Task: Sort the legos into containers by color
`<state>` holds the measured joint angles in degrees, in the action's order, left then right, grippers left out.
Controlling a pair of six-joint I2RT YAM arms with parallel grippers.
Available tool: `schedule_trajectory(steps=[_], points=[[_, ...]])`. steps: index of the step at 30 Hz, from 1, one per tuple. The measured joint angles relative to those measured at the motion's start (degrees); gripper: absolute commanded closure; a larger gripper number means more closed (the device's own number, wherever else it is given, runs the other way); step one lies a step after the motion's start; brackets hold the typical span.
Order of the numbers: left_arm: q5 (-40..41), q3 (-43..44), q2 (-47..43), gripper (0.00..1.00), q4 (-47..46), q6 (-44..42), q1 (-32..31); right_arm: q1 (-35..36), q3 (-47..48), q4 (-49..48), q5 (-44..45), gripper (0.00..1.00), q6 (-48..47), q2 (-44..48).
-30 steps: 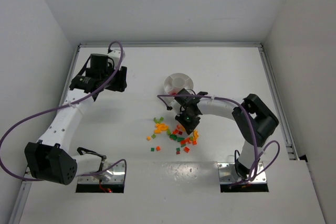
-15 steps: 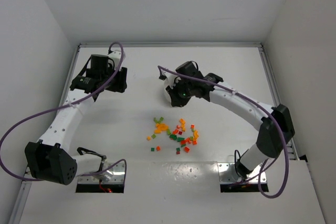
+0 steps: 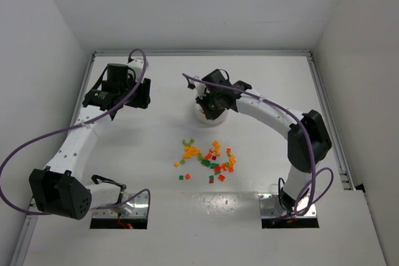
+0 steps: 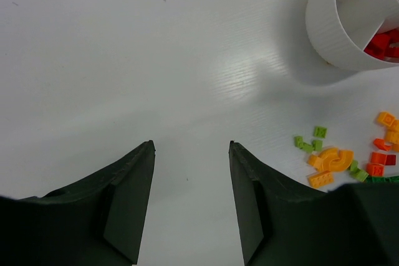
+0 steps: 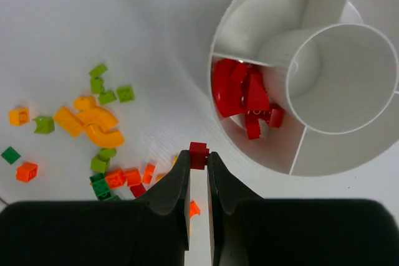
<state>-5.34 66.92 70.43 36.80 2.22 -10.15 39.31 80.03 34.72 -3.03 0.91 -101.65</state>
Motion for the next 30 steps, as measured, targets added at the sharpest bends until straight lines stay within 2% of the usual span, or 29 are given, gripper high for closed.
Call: schedule_trajectory(steps=[11,14,21,22,25,30], points=[[0.3,0.0,0.0,0.43,0.0,0.0,0.0,-2.2,3.1,0.0,2.3,0.98,3.1,-3.1],[0.2,0.0,0.0,0.43,0.0,0.0,0.0,-2.8,3.4,0.0,3.0,0.93,3.9,-4.6],[0.2,0.0,0.0,0.43,-0.2,-0.1,0.0,-4.3,4.2,0.1,4.5,0.79,5.2,-6.1],[0.0,0.0,0.0,0.43,-0.2,-0.1,0.0,-4.3,4.3,0.1,4.5,0.68,5.4,-6.1],[-1.2,-0.4,0.0,0.43,-0.6,-0.5,0.0,-4.6,4.5,0.0,4.5,0.52,5.8,-6.1],[-5.1,-2.0,-0.3,0.43,-0.5,-2.4,-0.9,-4.6,4.5,0.0,4.4,0.50,5.8,-6.1]])
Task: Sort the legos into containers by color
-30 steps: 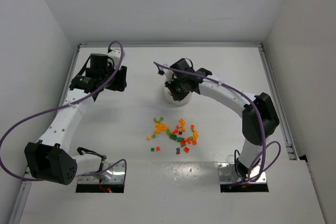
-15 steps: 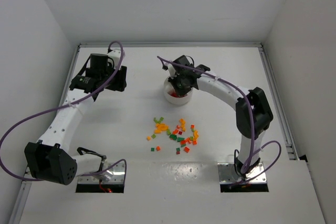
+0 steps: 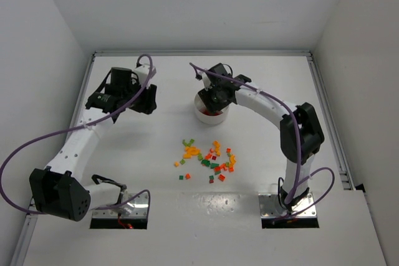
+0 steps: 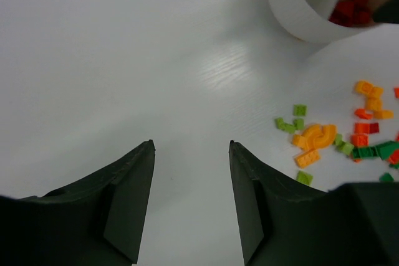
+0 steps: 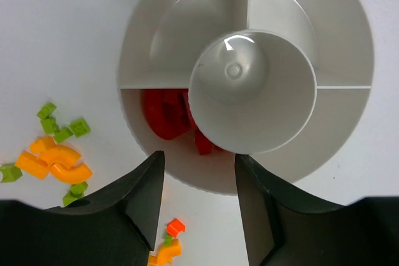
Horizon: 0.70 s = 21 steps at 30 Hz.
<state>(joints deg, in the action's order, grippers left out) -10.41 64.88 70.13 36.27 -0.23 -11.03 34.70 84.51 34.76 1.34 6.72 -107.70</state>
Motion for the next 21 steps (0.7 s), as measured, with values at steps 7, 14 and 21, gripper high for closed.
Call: schedule_trajectory(steps=[7,14,21], points=[[-9.8,-4.5,-6.5,0.48,1.7,-8.3,-12.7,-0.8,-3.9,-0.5,0.0,0.57,0.0,5.1],[-16.9,-7.2,-8.5,0.58,4.5,-12.5,-29.2,-9.2,-12.3,-1.7,0.2,0.59,0.0,17.6],[-11.3,-12.2,-3.4,0.65,2.3,-10.9,-45.7,-19.6,-14.5,-1.7,0.2,0.45,1.3,18.4]])
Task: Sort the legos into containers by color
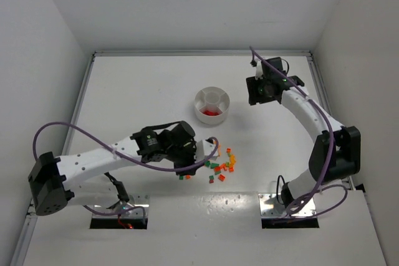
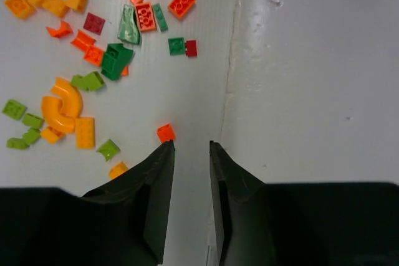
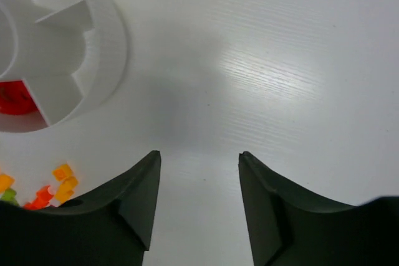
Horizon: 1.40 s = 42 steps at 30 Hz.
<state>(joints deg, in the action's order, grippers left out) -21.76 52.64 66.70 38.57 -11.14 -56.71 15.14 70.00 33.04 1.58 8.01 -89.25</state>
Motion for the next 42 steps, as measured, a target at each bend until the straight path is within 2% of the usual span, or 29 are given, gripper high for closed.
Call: schedule_trajectory(steps=[9,13,23,26,36,42], points=[[11.7,-3.7,7.7,0.66,-8.9,8.0,-13.1,-7.4,-2.0,-0.9,-1.2,0.41,2.0,2.6],[13.5,-1.9,13.4,0.68,-10.4,11.5,-15.6,-9.1,-5.2,-1.1,-2.6,0.41,2.5,7.1],[15.2,10.4,29.4,0.65,-8.8,16.0,-16.1,-12.4,-5.6,-1.3,-5.9,0.41,2.6,9.4],[15.2,12.4,30.6,0.61,-7.2,16.3,-16.1,-12.9,-5.6,-1.3,-6.8,0.41,2.6,9.4],[13.9,13.8,31.0,0.64,-0.1,15.1,-16.1,-13.8,-5.6,-1.3,-8.7,0.41,2.6,9.4],[16.0,17.7,36.3,0.64,5.4,12.8,-16.1,-14.2,-5.6,-1.3,-9.8,0.41,2.6,8.7]])
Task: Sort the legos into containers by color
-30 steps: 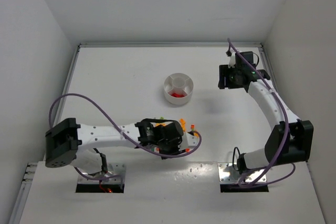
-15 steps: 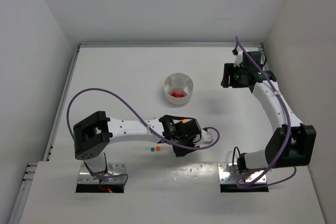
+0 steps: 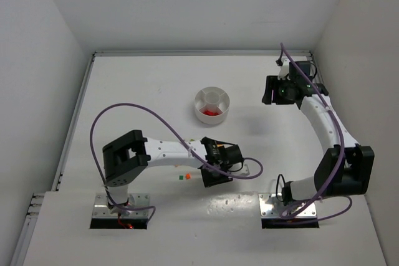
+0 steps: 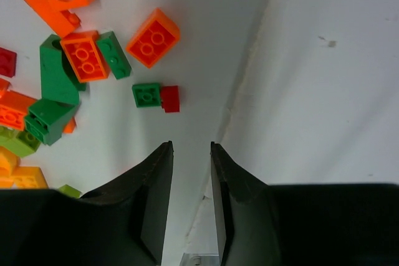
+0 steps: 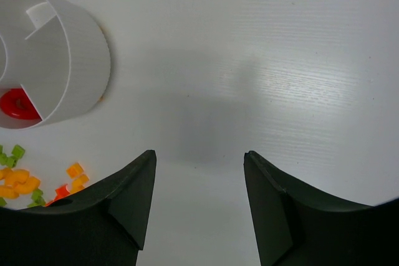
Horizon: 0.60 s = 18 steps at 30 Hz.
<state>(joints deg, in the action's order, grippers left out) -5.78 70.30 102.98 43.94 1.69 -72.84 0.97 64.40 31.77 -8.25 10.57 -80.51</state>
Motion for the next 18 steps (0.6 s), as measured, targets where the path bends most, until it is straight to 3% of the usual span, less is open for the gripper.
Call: schedule_trajectory(steps=[7,18], points=[[3.3,4.4,7.4,0.61,2.9,-0.9,0.0,-0.1,0.2,0.5,-1.0,0.41,-0.1,-2.9],[5.2,7.3,11.4,0.60,5.0,-0.7,0.0,-0.1,1.8,1.5,-1.2,0.41,-0.5,-5.7]])
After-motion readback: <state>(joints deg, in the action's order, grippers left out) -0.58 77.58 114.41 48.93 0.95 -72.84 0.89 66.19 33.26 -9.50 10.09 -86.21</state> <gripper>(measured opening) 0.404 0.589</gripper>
